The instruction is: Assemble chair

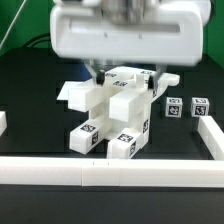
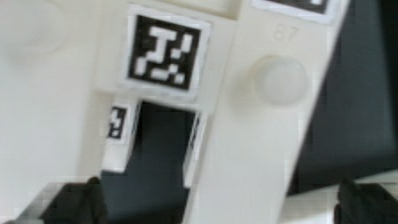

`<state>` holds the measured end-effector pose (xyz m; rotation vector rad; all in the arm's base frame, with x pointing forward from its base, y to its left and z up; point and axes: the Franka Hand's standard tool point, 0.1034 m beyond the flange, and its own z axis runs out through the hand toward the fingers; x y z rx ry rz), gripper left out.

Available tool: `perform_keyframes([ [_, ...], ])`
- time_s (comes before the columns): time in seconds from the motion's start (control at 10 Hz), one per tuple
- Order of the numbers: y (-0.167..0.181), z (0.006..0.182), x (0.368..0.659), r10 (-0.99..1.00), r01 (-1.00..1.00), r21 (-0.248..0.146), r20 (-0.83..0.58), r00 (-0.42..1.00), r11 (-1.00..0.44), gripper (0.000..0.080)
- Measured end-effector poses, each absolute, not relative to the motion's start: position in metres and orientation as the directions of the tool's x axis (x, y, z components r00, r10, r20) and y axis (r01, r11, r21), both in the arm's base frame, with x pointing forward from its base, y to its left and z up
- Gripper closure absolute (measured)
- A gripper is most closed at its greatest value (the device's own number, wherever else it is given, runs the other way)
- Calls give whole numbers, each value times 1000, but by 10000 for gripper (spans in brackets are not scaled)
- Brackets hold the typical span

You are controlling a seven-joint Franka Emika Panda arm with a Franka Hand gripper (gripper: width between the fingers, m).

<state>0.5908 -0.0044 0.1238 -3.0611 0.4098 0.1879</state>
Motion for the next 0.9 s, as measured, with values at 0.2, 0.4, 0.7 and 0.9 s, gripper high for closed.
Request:
perform_keyframes([
  [0.2,-6,142,583,-255,-265,-50,-149,955,-963,151],
  [0.4,-6,139,583,-254,-264,-46,-151,955,-964,151],
  [0.7,-11,143,574,15,6,-65,-140,990,-998,151],
  [0.9,-19,148,557,182,165,-119,-141,973,-979,151],
])
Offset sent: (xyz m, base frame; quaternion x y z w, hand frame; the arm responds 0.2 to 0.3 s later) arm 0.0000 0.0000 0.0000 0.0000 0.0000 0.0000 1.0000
